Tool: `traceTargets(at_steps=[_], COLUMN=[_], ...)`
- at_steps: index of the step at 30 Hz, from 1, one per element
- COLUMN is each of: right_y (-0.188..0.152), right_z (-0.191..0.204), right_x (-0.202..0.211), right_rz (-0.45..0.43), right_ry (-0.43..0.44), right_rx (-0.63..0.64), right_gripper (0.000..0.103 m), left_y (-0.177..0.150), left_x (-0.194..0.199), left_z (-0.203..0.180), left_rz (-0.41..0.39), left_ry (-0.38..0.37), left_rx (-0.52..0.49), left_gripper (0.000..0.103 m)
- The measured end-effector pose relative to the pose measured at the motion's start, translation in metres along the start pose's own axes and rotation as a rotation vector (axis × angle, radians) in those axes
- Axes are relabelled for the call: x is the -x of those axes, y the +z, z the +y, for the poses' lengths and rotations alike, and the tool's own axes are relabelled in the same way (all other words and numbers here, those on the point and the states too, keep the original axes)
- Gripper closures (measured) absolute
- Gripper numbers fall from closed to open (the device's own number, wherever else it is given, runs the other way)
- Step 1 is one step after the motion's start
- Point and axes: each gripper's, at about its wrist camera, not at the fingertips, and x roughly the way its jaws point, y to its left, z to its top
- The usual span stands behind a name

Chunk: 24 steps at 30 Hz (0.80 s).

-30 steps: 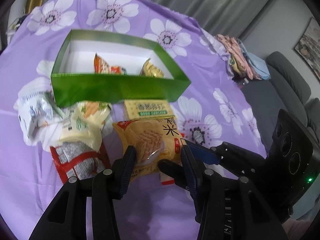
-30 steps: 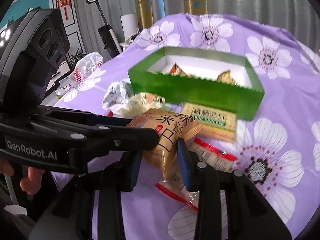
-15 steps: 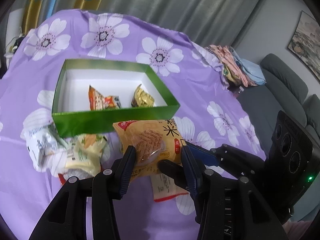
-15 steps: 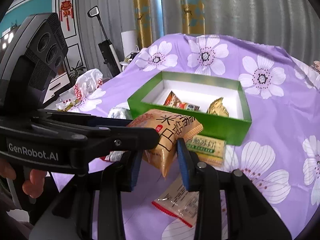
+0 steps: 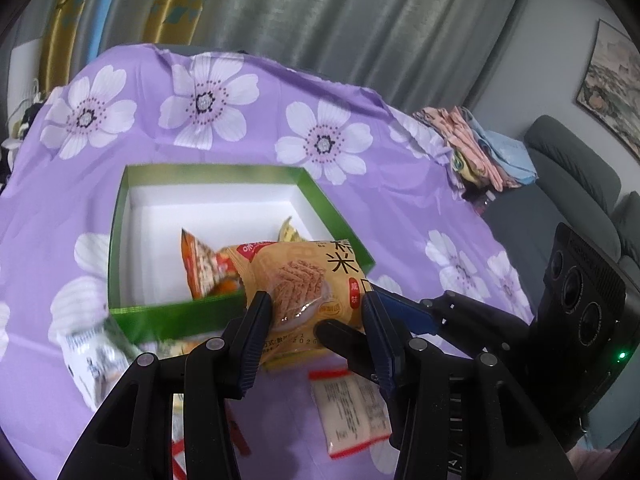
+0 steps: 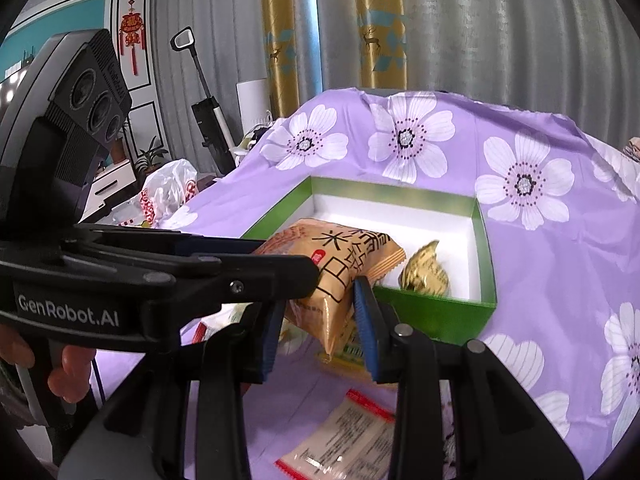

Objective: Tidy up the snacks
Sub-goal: 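Lift the yellow bag and carry it into the green box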

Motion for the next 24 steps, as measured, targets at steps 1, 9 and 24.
traceTargets(at_steps=[1,9,24], right_y=[0.002,0.018,0.035], right_z=[-0.002,-0.013,-0.030], right_x=[-0.003,-0.031,-0.086], right_rz=[-0.001,-0.002,0.069], right_ry=[0.003,0.009,-0.006], right_rx=[-0.006,-0.008,-0.019], right_gripper=[0.068,0.068,0.068], left_y=[0.003,0.025,0.047], left_x=[-0.002,-0.022,-0.061], left_z=[0.001,0.019,0.052], left_rz=[-0.002,-0.004,0.034], left_ry=[0.003,0.031,0.066], left_rx=[-0.001,0.001,0.056], left_gripper=[0.056,0.056,0.056])
